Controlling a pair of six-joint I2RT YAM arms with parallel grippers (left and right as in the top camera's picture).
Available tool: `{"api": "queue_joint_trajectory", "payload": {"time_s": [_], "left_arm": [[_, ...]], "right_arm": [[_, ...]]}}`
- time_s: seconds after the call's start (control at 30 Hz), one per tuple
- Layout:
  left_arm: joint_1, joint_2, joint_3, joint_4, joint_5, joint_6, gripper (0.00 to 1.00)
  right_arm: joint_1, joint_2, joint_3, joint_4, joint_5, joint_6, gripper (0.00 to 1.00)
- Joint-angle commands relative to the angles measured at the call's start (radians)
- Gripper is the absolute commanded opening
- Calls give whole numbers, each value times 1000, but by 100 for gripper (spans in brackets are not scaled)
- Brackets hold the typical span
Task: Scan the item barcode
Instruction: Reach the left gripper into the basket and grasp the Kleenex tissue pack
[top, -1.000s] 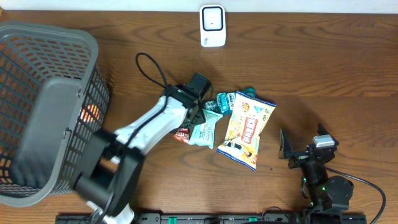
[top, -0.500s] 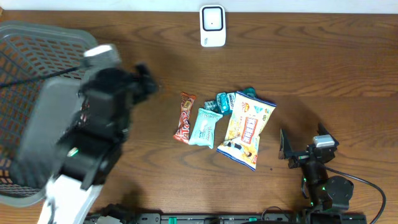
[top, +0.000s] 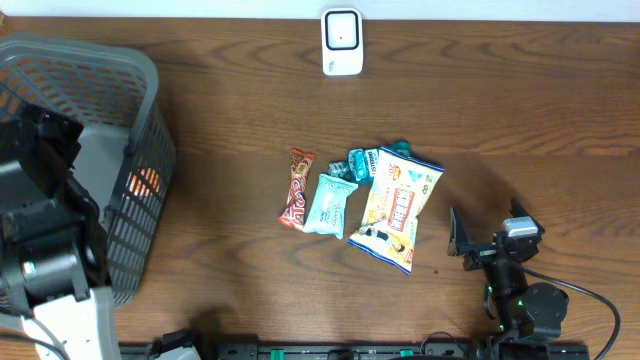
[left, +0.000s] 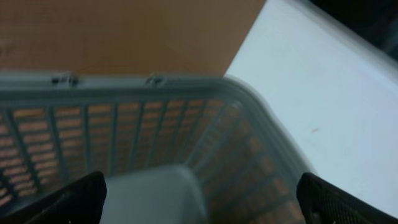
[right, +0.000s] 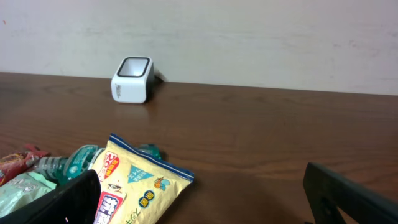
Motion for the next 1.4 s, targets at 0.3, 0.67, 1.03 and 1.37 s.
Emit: {"api": "queue_joint_trajectory", "payload": {"time_s": [0.3, 0.67, 1.03, 1.37], "left_arm": [[168, 405, 16, -186, 300, -106, 98], [172, 634, 16, -227, 507, -128, 98], [171, 762, 10, -196, 547, 1, 98], [170, 875, 3, -173, 557, -71, 98]], "right_arm": [[-3, -2, -1, -4, -3, -15, 99], [-3, -2, -1, -4, -3, -15, 100], [-3, -2, -1, -4, -3, -15, 99], [-3, -2, -1, -4, -3, -15, 99]]}}
